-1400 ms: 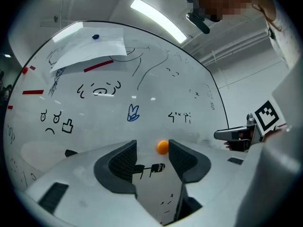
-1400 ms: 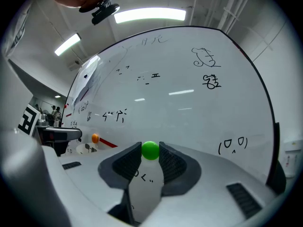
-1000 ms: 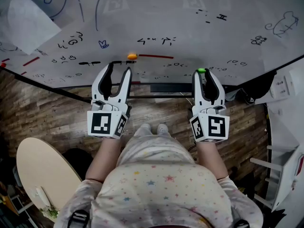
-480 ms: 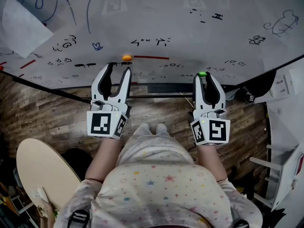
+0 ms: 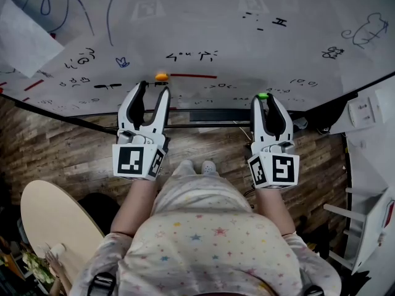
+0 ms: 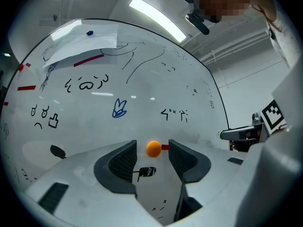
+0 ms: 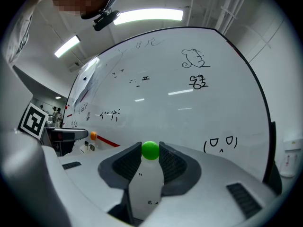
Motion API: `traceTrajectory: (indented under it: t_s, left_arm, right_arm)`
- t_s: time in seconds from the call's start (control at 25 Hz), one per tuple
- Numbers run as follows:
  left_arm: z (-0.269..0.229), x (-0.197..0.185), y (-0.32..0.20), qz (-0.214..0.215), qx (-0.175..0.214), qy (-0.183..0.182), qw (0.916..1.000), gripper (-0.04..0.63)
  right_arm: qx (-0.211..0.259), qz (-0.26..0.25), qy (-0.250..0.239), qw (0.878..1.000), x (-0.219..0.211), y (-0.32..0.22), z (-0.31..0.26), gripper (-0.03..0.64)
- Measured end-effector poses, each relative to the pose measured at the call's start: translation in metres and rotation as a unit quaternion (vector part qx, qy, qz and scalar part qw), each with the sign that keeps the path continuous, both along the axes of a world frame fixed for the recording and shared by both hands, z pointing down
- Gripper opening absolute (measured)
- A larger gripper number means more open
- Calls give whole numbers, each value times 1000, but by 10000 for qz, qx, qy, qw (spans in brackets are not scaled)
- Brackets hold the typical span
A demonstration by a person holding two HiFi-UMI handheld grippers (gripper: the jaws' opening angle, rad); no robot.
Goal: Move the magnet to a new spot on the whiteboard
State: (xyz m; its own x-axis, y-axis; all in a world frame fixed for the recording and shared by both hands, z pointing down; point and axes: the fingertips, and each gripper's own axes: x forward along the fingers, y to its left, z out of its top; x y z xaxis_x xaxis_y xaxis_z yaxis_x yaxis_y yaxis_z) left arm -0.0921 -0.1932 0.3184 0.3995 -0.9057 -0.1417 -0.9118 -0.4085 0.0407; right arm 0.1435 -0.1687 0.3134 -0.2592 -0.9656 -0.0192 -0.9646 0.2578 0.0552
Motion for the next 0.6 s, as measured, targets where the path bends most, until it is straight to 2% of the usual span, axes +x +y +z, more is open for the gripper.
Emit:
traceTrajectory:
  t_s: [0.6]
  left_arm:
    - [1,2,-9,-24,13,-12,10000,190]
  right_arm:
    - [-36,-88,16,10000,1,-10,0,115]
